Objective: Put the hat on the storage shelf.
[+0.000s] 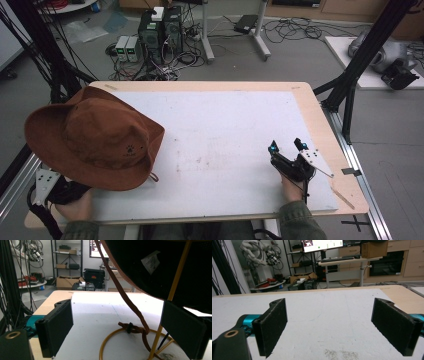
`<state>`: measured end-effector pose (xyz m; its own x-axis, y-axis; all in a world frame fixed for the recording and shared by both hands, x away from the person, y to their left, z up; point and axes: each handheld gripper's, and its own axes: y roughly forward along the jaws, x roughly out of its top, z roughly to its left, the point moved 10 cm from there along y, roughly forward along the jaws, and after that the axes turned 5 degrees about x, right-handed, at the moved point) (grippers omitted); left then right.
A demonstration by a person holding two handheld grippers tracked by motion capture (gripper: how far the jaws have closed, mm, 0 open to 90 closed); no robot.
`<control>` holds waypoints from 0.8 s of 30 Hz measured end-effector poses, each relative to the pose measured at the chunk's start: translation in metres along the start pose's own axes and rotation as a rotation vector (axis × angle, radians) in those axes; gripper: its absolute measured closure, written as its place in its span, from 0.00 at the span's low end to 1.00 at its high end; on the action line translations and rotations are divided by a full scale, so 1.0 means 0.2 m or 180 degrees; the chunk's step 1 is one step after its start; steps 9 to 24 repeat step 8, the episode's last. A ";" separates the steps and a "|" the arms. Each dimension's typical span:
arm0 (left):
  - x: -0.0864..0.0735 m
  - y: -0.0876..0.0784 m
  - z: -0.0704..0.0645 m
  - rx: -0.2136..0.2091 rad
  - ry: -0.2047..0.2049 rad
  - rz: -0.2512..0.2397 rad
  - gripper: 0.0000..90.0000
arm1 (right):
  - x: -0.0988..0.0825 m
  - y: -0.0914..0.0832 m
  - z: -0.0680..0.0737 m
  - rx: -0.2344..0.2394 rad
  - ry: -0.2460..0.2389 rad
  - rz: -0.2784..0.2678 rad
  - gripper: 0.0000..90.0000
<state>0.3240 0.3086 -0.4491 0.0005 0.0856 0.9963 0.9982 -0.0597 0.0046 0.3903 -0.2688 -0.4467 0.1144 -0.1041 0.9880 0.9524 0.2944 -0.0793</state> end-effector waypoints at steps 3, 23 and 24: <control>0.00 0.00 0.00 -0.0003 0.0011 -0.0003 0.13 | 0.00 0.00 0.00 0.0005 0.0032 0.0008 0.14; 0.00 0.00 0.00 0.0001 0.0000 -0.0002 0.13 | 0.00 0.00 0.00 0.0007 0.0007 -0.0011 0.14; 0.00 0.00 0.00 0.0001 0.0000 -0.0002 0.13 | 0.00 0.00 0.00 0.0007 0.0007 -0.0011 0.14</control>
